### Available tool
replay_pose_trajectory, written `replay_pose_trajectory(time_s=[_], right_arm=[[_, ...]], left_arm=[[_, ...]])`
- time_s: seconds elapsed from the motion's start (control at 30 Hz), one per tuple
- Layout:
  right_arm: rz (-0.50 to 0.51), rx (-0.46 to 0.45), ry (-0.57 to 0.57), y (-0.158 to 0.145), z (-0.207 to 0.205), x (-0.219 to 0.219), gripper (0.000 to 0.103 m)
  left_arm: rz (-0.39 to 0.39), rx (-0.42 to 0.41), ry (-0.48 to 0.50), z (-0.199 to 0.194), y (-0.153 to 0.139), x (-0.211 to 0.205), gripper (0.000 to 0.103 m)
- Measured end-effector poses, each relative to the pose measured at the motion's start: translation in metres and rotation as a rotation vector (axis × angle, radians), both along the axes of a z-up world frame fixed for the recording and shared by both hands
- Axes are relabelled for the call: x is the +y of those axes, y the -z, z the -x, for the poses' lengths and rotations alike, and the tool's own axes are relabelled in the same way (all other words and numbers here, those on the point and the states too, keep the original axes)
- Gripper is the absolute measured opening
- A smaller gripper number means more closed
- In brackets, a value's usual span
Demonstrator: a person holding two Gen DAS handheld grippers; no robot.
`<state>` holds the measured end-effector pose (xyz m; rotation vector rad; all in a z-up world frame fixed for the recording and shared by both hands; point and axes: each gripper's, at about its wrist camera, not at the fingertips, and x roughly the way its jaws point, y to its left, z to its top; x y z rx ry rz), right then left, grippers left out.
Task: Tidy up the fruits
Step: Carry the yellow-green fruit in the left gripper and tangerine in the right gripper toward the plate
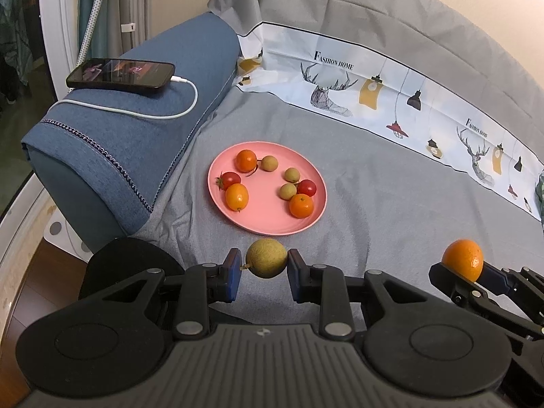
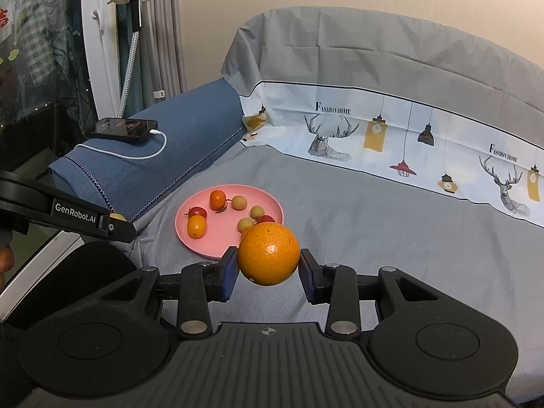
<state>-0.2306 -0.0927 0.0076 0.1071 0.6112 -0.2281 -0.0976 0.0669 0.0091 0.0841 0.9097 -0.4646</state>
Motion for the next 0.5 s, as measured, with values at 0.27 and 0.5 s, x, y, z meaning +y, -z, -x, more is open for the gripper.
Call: replay_pose_trajectory(time_s=[0.27,0.5], right_arm=[[-0.010,0.023,0.000,0.006,-0.007,-0.002,0.039],[-0.008,0.035,0.007,0.011,-0.017,-0.009,0.039]], left_arm=[[-0.008,0.022,-0.005,-0.009,0.006,-0.002,0.032],[-0.034,0.041,-0.021,-0.025,0.010,-0.008,0.032]])
